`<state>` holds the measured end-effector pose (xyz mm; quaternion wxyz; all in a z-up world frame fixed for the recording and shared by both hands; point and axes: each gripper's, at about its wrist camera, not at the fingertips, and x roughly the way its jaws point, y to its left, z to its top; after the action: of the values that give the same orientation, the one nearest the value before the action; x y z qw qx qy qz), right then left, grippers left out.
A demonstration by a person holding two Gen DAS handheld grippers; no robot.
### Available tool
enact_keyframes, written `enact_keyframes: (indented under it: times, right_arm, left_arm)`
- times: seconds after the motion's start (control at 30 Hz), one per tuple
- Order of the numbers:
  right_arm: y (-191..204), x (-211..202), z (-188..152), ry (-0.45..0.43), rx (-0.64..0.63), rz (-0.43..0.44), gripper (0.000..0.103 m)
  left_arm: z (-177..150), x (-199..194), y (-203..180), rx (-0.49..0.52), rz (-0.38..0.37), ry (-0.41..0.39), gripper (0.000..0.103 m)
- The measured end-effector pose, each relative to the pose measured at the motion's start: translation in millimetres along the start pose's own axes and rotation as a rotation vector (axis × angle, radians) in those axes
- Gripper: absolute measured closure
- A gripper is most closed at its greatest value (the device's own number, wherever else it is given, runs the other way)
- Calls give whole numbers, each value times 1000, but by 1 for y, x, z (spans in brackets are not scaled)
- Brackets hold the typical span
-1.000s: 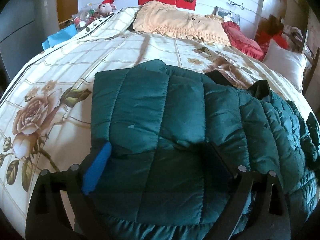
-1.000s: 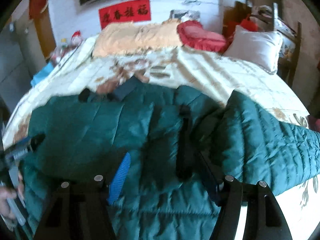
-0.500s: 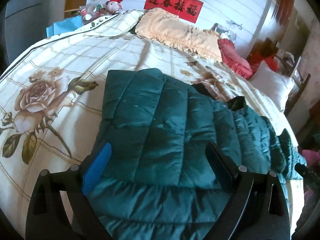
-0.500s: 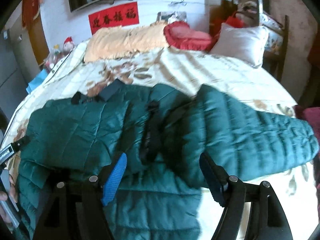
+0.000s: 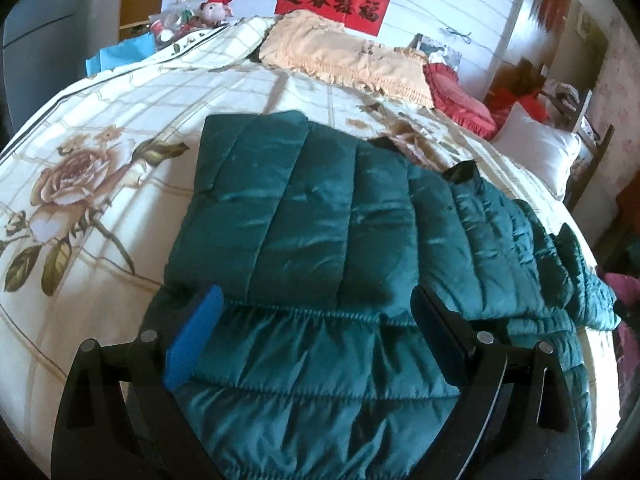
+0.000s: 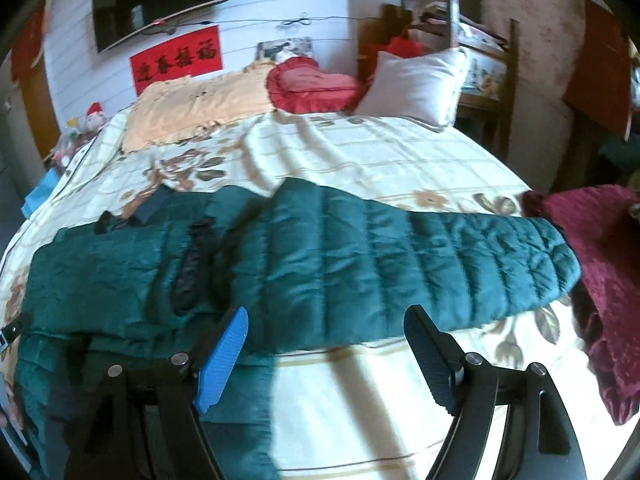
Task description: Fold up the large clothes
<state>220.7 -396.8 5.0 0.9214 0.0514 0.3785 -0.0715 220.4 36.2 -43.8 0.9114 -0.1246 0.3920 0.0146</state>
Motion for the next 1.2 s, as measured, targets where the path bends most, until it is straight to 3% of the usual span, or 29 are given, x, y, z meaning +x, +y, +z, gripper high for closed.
enact_keyframes:
  times: [0.23,0.5,0.7,1.2]
  right_arm:
    - [-63,11,2,-12,93,-95,23]
    - [-156,35,-1,33,296,-232,23]
    - [-195,45,-3,45,381,-297,23]
    - [-231,90,12,46,461,-252,23]
  left_arm:
    - [-6,13,3,-19,-1,30,8]
    - [-8,16,3,-13,-18,39,8]
    - [-7,17,5,-14,-29,38,8]
    - [-8,18,4,-16,-33,37,8]
